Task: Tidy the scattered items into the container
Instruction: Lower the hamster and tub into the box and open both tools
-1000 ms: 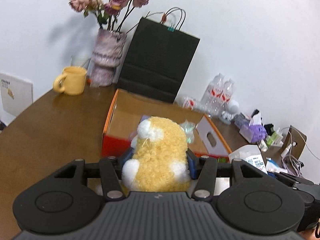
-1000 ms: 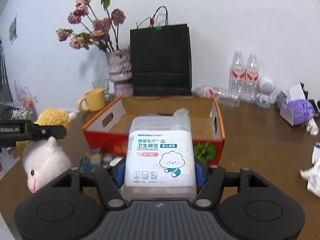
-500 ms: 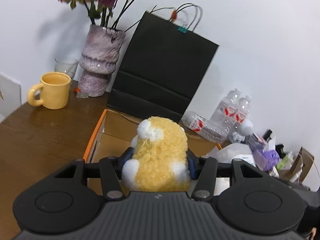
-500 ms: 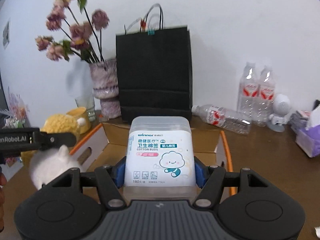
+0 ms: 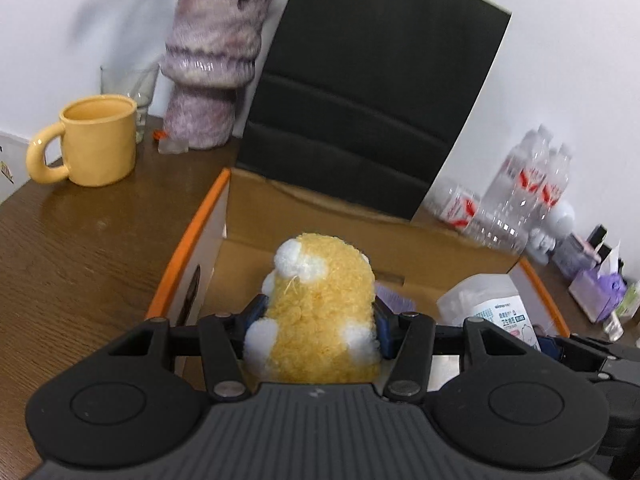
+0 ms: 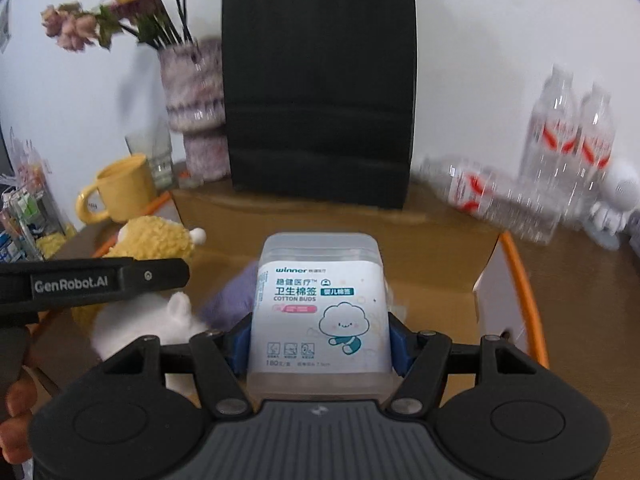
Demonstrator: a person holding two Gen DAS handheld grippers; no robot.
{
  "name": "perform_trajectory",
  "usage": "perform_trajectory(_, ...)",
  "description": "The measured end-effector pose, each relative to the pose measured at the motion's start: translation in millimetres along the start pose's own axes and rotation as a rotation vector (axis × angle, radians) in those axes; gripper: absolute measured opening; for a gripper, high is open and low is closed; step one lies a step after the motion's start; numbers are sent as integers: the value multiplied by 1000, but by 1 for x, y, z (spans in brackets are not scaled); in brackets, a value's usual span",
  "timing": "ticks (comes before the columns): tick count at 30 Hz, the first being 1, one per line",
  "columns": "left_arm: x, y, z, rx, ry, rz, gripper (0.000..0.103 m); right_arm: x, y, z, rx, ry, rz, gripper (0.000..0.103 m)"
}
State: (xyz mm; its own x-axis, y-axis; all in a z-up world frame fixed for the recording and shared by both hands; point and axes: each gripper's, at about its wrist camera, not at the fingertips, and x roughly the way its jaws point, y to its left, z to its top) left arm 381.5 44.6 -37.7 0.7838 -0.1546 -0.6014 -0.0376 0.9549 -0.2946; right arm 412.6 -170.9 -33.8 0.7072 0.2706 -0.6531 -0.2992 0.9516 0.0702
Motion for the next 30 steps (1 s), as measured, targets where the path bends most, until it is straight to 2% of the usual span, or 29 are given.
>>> perform_trajectory(7,5,-2,-5,32,12,-7,55,8,4,-5,-19,24,-33,64)
perform_trajectory(10,6,-2,-5,29,19,-2,56,11,3,-6,-4,59,-12,64)
perform_trajectory(12,4,-3,-5,30,13,-1,61,13,1,-5,14,86,11,64)
perform_trajectory(14,-1,-6,-4,42,-4,2,64,10,1,-5,21,91,18,69)
perform_trajectory(16,-8,-8,-3,49,-26,1,70,5,2,-4,17,75,9,81)
perform_trajectory(18,-18,-11,-2,52,-52,2,82,-3,2,-2,4,46,-4,83)
perform_trajectory(19,-24,-12,-1,55,-69,7,84,-9,3,-1,0,31,-10,84)
perform_trajectory(21,-36,-16,0,62,-102,18,99,-19,2,2,-1,4,-17,86)
perform_trajectory(22,-42,-18,1,61,-121,21,103,-24,3,3,-2,-9,-19,87)
perform_trajectory(25,-63,-23,0,62,-173,17,103,-42,7,3,-11,-42,-20,88)
perform_trajectory(30,-93,-26,-9,42,-203,11,103,-71,13,-3,-14,-89,-25,94)
